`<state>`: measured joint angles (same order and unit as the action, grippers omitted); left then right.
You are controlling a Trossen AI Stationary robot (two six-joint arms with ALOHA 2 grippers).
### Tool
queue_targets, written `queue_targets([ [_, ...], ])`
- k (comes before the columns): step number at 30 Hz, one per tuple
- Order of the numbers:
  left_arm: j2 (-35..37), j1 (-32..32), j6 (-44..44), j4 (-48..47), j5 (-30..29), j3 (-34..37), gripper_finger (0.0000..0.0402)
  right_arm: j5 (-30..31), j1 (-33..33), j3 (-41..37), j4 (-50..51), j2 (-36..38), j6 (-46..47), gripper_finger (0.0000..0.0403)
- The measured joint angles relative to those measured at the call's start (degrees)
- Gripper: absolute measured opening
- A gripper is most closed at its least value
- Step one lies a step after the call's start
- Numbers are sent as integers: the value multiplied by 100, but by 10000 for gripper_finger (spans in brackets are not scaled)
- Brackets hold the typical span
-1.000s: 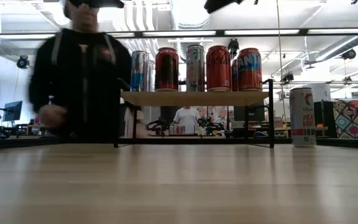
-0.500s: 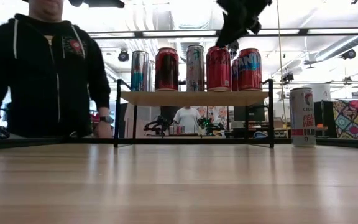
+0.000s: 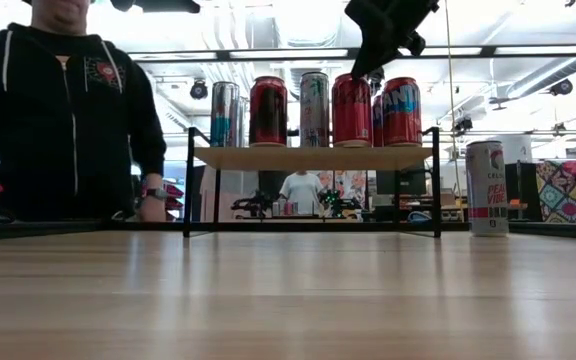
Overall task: Place canned beverage on shelf
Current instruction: Adjust the red black soda can from the shelf, then put the blue soda can on the shelf
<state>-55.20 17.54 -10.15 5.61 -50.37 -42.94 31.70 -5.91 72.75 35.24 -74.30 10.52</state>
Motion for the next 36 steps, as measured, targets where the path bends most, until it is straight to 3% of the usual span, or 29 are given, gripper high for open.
queue_targets([
  [7,0,0,22,-11,-2,0,325,279,0,0,22,0,4,9],
  [30,0,0,22,-11,-2,0,325,286,-11,7,166,13,-128,9],
  [33,0,0,22,-11,-2,0,325,32,-12,122,283,42,-104,9],
  [36,0,0,22,-14,-2,0,325,-833,-13,238,278,97,-63,9],
])
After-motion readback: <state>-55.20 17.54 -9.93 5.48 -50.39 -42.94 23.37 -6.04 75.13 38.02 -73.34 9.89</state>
